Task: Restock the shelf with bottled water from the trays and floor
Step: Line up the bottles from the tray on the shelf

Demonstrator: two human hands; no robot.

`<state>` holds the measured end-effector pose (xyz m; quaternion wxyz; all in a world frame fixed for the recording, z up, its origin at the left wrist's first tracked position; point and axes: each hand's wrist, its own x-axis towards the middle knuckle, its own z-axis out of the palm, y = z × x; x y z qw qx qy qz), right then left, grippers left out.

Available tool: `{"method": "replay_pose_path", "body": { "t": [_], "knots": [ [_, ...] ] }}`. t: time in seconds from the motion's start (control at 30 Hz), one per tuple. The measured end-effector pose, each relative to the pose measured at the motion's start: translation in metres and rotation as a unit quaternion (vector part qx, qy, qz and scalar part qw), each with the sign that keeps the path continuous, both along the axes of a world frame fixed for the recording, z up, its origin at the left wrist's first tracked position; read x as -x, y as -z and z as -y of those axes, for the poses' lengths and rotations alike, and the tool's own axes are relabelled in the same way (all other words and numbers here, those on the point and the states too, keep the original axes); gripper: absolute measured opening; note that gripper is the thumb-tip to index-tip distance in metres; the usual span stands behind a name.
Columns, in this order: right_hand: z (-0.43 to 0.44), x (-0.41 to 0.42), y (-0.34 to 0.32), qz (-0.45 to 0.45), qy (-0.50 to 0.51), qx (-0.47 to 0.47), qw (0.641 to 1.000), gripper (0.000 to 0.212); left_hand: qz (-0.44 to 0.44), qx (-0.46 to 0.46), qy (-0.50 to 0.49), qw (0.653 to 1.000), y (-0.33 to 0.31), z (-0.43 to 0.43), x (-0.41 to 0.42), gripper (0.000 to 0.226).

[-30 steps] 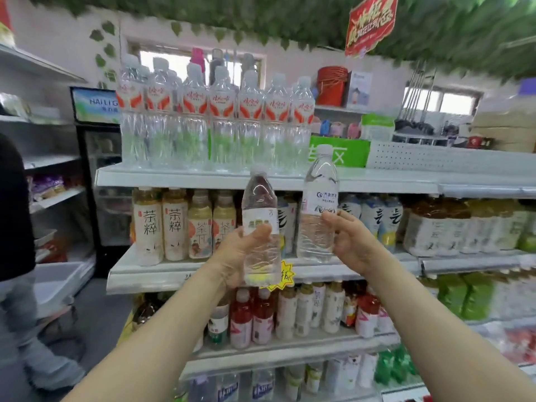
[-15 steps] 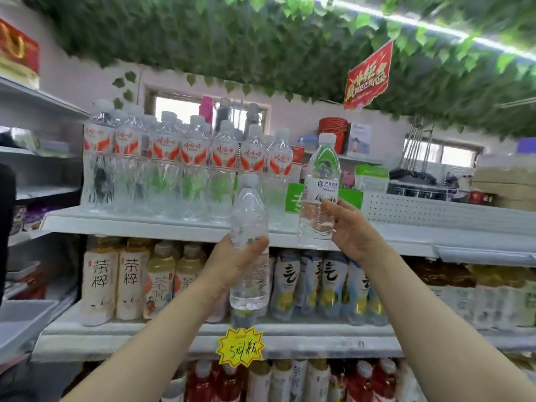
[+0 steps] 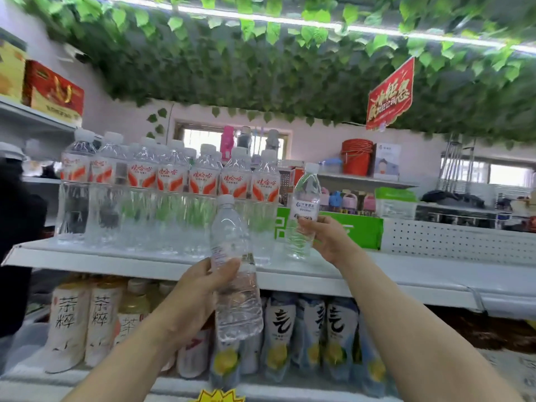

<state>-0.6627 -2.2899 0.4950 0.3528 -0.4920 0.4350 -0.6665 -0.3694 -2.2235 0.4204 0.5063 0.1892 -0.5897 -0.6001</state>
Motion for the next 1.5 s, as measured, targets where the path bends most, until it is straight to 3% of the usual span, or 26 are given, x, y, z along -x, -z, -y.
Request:
{"method": "replay_pose_path", "body": {
  "t": [0.17,0.23,0.3,0.37,0.57,0.67,0.77,1.0,1.13,1.3,1.4,1.5],
  "knots": [
    [0.039,0.010,0.008,-0.022,-0.029,-0.027,0.999,0.050,0.028,0.048,-0.081,0.995,-0.001,0.009,0.014,0.093],
    [0.051,0.015,0.005,-0.031,-0.047,-0.029,0.998,0.036,0.024,0.055,-0.102,0.993,-0.001,0.014,0.020,0.105],
    [0.060,0.020,0.002,-0.048,-0.060,-0.044,0.996,0.037,0.017,0.058,-0.122,0.991,-0.002,0.018,0.025,0.110],
    [0.066,0.025,-0.001,-0.060,-0.070,-0.057,0.994,0.049,0.014,0.060,-0.133,0.989,-0.002,0.019,0.030,0.107],
    [0.065,0.030,-0.005,-0.095,-0.080,-0.070,0.990,0.077,0.036,0.064,-0.154,0.985,-0.002,0.015,0.035,0.071],
    [0.059,0.024,-0.006,-0.091,-0.070,-0.066,0.991,0.077,0.052,0.069,-0.163,0.983,-0.003,0.011,0.032,0.072],
    [0.054,0.017,-0.003,-0.105,-0.040,-0.069,0.991,0.090,0.069,0.067,-0.166,0.981,-0.002,0.007,0.027,0.075],
    [0.021,-0.003,0.007,-0.127,0.096,-0.024,0.987,0.079,0.054,0.049,-0.151,0.986,0.002,0.005,-0.003,0.117],
    [-0.019,-0.025,0.011,-0.105,0.171,0.002,0.980,0.075,0.046,0.054,-0.112,0.991,0.006,-0.009,-0.015,0.084],
    [-0.098,-0.080,0.029,-0.078,0.073,0.017,0.994,0.066,0.018,0.051,-0.103,0.993,0.007,-0.025,-0.018,0.069],
    [-0.141,-0.119,0.053,-0.125,-0.016,-0.023,0.992,0.067,0.020,0.062,-0.087,0.994,0.004,-0.029,-0.015,0.066],
    [-0.174,-0.147,0.074,-0.180,-0.079,-0.035,0.980,0.052,0.032,0.057,-0.060,0.996,-0.002,-0.033,-0.010,0.092]
  ]
}}
